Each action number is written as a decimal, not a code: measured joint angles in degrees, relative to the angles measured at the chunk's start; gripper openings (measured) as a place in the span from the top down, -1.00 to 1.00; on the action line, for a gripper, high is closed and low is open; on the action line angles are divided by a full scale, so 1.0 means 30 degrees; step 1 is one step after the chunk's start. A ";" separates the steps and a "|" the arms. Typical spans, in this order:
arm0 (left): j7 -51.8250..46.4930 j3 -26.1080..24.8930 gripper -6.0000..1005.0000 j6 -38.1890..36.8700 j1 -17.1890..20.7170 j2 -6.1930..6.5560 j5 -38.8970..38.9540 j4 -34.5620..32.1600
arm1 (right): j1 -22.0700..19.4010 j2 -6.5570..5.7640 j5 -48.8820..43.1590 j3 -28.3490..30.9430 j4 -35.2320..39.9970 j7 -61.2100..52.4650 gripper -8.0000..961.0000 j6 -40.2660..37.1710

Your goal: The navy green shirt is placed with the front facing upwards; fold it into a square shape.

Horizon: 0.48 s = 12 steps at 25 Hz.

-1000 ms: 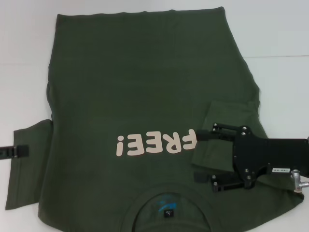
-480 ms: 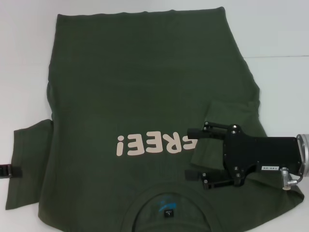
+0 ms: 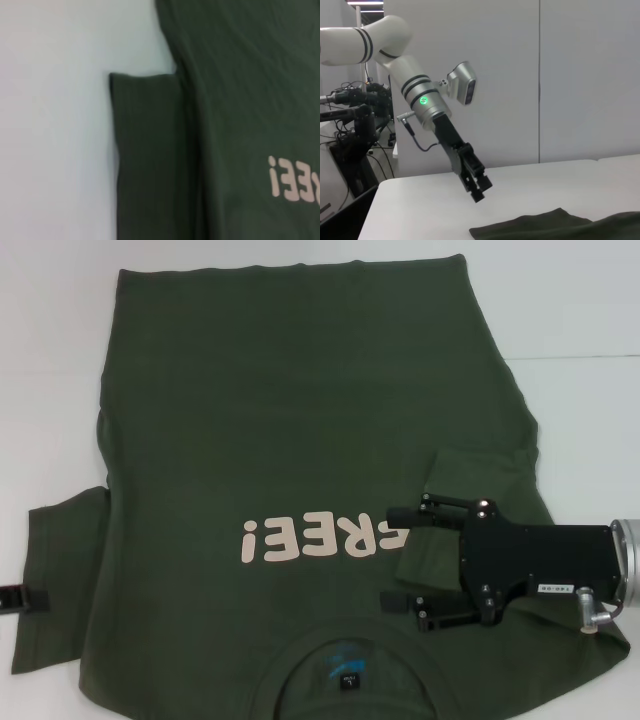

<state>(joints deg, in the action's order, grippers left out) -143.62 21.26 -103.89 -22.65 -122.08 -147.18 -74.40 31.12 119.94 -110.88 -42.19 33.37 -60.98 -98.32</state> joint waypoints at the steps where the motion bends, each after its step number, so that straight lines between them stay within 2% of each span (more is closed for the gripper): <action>1: -0.0012 0.0002 -0.86 0.0031 -0.0030 0.0017 -0.0153 0.0215 | 0.0012 0.0002 0.0000 0.0000 0.0000 -0.0013 -0.93 0.0056; 12: 0.0014 0.0049 -0.86 0.0509 -0.0102 0.0080 -0.0715 0.1108 | 0.0080 -0.0037 -0.0102 -0.0508 0.0146 -0.0154 -0.93 0.0009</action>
<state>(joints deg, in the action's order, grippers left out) -143.58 21.41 -102.37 -22.95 -121.83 -149.32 -71.07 31.36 119.83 -111.18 -43.71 33.81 -61.45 -98.29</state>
